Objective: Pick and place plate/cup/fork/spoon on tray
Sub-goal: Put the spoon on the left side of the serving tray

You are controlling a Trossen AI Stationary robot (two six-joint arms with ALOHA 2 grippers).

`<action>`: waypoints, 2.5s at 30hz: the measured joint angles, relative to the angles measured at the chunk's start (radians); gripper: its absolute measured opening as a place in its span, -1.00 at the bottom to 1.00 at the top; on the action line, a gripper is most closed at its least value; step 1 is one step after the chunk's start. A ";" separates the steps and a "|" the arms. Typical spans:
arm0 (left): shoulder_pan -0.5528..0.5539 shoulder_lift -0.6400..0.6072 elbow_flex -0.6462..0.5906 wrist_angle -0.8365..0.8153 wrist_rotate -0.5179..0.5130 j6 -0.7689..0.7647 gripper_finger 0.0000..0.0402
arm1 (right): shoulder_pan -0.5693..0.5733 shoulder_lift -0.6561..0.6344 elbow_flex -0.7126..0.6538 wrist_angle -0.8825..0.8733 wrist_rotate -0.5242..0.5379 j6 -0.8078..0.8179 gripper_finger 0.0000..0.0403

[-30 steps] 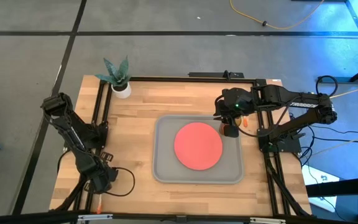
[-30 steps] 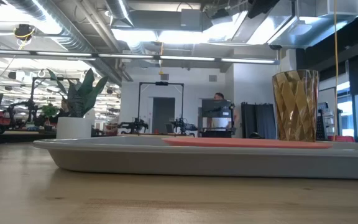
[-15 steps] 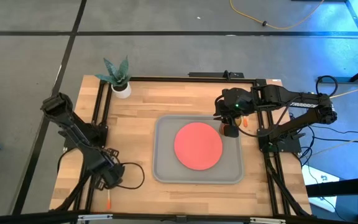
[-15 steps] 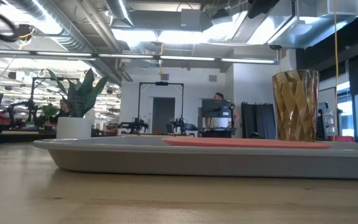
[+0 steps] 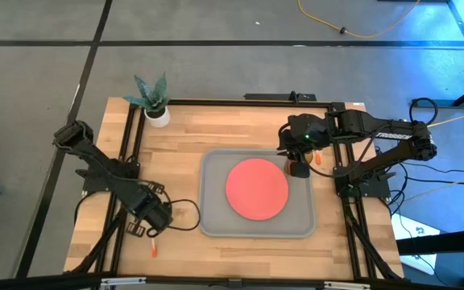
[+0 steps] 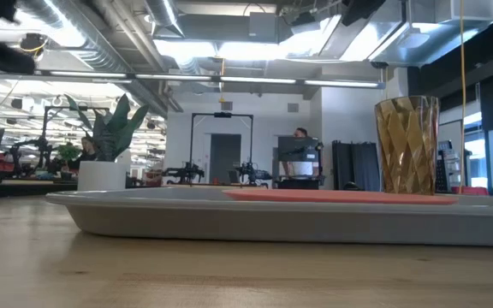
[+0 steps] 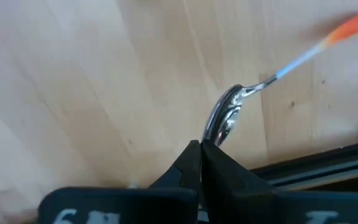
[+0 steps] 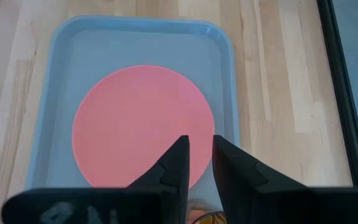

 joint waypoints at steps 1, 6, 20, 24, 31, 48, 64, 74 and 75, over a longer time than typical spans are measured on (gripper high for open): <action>0.012 0.000 0.015 -0.014 -0.010 0.016 -1.00 | 0.000 0.000 0.000 0.000 0.000 0.000 -0.65; 0.070 0.000 0.102 -0.134 -0.031 0.042 -1.00 | 0.000 0.000 0.000 -0.006 0.000 0.000 -0.65; 0.205 0.000 0.310 -0.237 -0.164 0.169 -1.00 | 0.000 0.000 0.000 -0.043 0.000 0.000 -0.65; 0.254 0.026 0.374 -0.238 -0.199 0.227 -1.00 | 0.000 0.000 0.000 -0.051 0.000 -0.002 -0.65; 0.375 0.157 0.527 -0.306 -0.215 0.462 -1.00 | 0.000 0.000 0.000 -0.053 0.000 -0.004 -0.65; 0.684 0.450 0.812 -0.347 -0.003 0.838 -1.00 | 0.000 0.000 0.000 -0.104 0.000 -0.008 -0.65; 0.751 0.619 0.812 -0.256 0.042 1.006 -1.00 | 0.000 0.000 -0.001 -0.112 0.000 -0.015 -0.65; 0.796 0.637 0.812 -0.222 0.047 1.001 -1.00 | 0.000 0.000 -0.001 -0.114 0.000 -0.034 -0.65; 0.796 0.640 0.811 -0.222 0.046 1.001 -1.00 | 0.000 0.000 -0.001 -0.115 0.000 -0.034 -0.65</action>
